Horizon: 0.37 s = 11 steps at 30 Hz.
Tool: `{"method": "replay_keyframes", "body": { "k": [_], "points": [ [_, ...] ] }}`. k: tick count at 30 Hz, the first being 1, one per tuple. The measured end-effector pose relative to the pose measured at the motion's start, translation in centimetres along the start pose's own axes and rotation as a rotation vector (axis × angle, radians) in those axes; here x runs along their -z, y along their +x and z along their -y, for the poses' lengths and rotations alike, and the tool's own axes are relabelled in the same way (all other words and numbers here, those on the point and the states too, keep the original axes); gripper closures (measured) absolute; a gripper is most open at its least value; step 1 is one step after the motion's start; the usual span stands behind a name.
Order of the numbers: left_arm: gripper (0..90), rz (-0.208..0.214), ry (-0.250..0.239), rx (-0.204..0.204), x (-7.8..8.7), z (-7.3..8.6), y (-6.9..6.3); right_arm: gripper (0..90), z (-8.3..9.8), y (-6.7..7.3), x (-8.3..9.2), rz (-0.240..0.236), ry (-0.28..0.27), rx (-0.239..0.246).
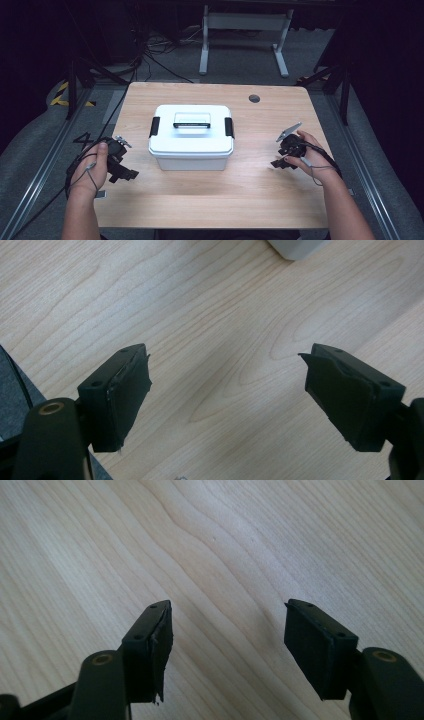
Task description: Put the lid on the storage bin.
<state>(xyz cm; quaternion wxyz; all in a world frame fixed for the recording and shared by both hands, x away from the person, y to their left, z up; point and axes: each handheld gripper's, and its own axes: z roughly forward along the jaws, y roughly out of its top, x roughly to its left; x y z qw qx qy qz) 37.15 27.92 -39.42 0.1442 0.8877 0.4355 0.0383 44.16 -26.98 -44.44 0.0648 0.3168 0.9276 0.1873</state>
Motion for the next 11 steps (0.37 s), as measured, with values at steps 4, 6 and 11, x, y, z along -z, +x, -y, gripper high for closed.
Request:
{"method": "replay_keyframes", "body": {
  "k": [4,6,11],
  "points": [
    [18.7,0.016,-0.003,-0.008,-0.13,-0.13,-0.13,36.4,0.25,0.11,-0.58,0.008,0.026,0.004],
    [18.6,0.020,-0.002,-0.011,-0.18,-0.15,-0.15,34.6,0.29,0.12,-0.67,0.007,0.028,0.002],
    [18.5,0.036,0.018,-0.006,-0.61,-0.18,-0.11,31.9,0.33,0.12,-0.77,0.004,0.017,-0.007]
  ]
}}
